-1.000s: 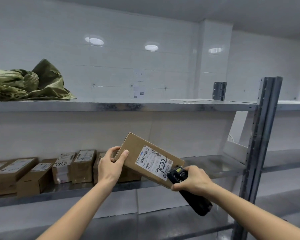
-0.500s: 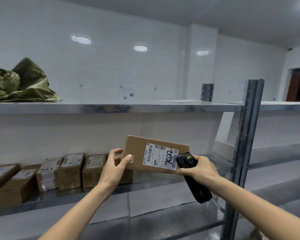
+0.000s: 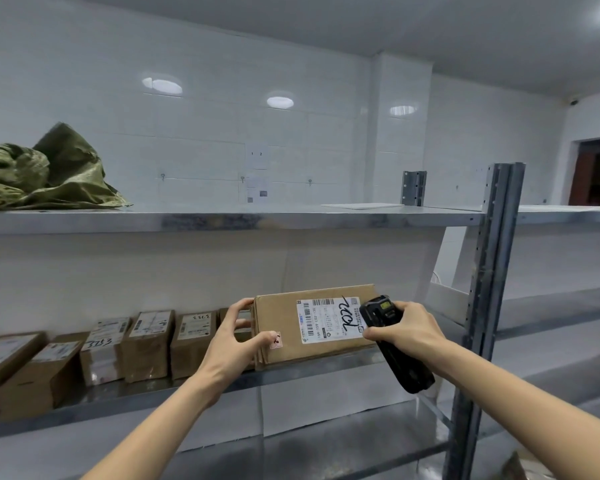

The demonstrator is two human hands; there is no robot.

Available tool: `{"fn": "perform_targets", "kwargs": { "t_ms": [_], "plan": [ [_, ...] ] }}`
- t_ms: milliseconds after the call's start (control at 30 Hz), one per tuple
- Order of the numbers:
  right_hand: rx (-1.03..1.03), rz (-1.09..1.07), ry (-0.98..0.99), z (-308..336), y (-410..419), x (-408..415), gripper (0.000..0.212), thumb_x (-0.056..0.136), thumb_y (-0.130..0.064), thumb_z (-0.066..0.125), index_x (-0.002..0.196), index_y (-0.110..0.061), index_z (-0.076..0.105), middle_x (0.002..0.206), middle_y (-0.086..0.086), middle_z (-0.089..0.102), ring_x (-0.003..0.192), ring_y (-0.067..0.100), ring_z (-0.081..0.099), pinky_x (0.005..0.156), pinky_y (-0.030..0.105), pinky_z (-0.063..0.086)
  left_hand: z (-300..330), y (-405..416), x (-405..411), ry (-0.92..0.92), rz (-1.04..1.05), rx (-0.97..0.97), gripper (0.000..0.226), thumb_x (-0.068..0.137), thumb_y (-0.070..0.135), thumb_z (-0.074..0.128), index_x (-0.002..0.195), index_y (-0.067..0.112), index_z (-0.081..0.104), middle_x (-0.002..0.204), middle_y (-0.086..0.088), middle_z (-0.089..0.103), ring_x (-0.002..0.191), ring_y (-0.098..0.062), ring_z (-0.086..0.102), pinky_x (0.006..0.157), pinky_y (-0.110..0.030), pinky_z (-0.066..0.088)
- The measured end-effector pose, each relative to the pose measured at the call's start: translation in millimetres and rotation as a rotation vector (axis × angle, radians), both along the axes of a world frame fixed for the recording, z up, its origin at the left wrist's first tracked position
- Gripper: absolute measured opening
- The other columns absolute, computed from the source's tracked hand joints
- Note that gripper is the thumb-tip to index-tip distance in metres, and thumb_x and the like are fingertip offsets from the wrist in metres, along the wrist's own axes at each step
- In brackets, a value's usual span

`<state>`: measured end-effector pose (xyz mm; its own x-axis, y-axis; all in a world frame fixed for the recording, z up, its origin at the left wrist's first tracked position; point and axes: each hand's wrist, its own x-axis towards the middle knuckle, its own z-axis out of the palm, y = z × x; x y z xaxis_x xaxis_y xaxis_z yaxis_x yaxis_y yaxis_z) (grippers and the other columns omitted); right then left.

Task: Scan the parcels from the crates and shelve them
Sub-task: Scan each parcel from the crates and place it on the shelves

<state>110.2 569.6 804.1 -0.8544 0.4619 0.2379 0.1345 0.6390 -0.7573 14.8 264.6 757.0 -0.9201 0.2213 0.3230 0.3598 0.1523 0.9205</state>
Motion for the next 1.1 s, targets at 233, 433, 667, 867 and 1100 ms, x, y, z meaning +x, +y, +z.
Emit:
{"fn": "perform_targets", "kwargs": {
  "t_ms": [233, 433, 667, 867, 1100],
  "plan": [
    [-0.016, 0.013, 0.049, -20, -31, 3, 0.057, 0.045, -0.056, 0.086, 0.095, -0.031, 0.071, 0.084, -0.01, 0.076, 0.084, 0.016, 0.072, 0.081, 0.038, 0.061, -3, 5, 9, -0.041, 0.094, 0.185, 0.077, 0.055, 0.053, 0.09, 0.112, 0.051, 0.038, 0.128, 0.009, 0.051, 0.116, -0.02, 0.057, 0.079, -0.051, 0.062],
    [-0.102, 0.262, 0.12, -26, -67, 8, 0.048, 0.067, -0.037, 0.095, 0.106, -0.043, 0.069, 0.1, -0.018, 0.076, 0.094, 0.001, 0.07, 0.087, 0.025, 0.058, -4, 22, 26, -0.017, 0.032, 0.201, 0.076, 0.068, 0.044, 0.089, 0.126, 0.047, 0.039, 0.123, 0.009, 0.049, 0.112, -0.014, 0.056, 0.071, -0.037, 0.063],
    [-0.101, 0.323, 0.195, -26, -75, 10, 0.064, 0.065, -0.034, 0.095, 0.124, -0.039, 0.07, 0.107, -0.024, 0.076, 0.1, -0.004, 0.069, 0.093, 0.025, 0.057, -10, 21, 31, -0.042, -0.028, 0.25, 0.061, 0.062, 0.066, 0.082, 0.116, 0.048, 0.061, 0.108, 0.01, 0.071, 0.108, -0.014, 0.067, 0.091, -0.045, 0.059],
    [-0.103, 0.403, 0.113, -19, -62, 12, 0.087, 0.058, -0.043, 0.096, 0.138, -0.038, 0.062, 0.12, -0.017, 0.074, 0.113, 0.006, 0.068, 0.104, 0.037, 0.055, -18, 11, 37, -0.04, -0.03, 0.201, 0.036, 0.086, 0.047, 0.072, 0.12, 0.04, 0.064, 0.105, 0.01, 0.075, 0.106, -0.006, 0.065, 0.079, -0.024, 0.049],
    [-0.087, 0.459, 0.06, -35, -52, 9, 0.072, 0.064, -0.033, 0.098, 0.127, -0.041, 0.064, 0.117, -0.02, 0.075, 0.112, 0.005, 0.069, 0.101, 0.03, 0.055, -36, 24, 32, -0.044, 0.011, 0.182, 0.05, 0.072, 0.056, 0.079, 0.115, 0.035, 0.064, 0.109, 0.01, 0.073, 0.107, -0.004, 0.065, 0.094, -0.041, 0.057]
  ]
}}
